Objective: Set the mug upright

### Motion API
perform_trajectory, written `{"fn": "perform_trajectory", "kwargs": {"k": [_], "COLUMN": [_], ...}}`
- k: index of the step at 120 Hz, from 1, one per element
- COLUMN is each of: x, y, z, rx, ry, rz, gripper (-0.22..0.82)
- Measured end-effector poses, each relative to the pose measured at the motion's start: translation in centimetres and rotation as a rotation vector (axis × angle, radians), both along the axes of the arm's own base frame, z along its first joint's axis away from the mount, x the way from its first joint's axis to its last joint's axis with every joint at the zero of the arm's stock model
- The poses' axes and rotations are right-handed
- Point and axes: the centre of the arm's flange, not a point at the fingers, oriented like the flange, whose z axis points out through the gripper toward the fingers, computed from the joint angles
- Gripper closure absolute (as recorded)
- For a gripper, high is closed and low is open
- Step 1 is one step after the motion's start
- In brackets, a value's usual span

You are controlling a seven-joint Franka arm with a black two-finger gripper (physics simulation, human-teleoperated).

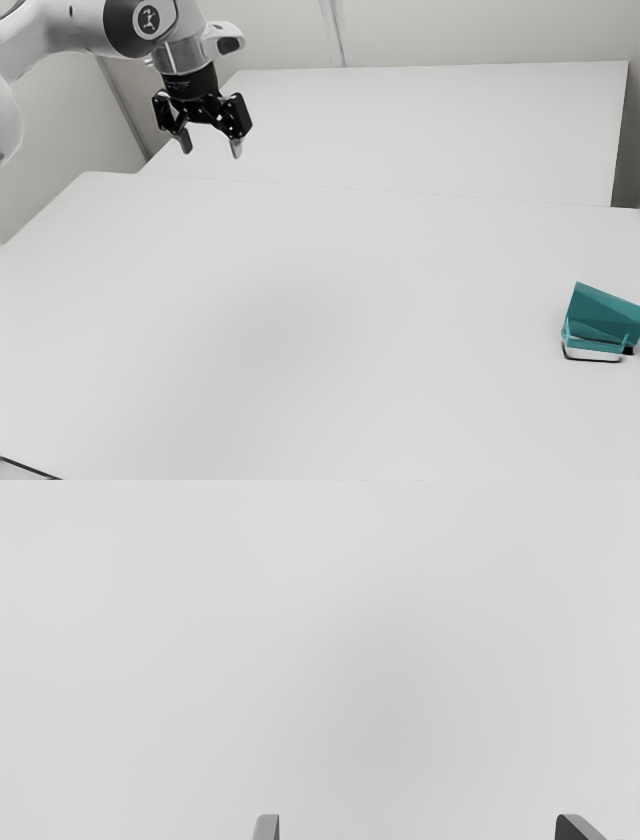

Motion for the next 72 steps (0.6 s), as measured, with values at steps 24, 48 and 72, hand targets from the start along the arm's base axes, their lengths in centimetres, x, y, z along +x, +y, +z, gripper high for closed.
{"fn": "perform_trajectory", "kwargs": {"k": [24,48,72], "x": [-0.3,-0.6,0.6], "y": [-1.6,-3.4,-6.8], "z": [0.8,0.2,-5.9], "rx": [-0.002,-0.181,-0.469], "ry": [-0.020,0.007,0.086], "rz": [-0.025,-0.022,0.021], "gripper": [0.00,0.00,0.00]}}
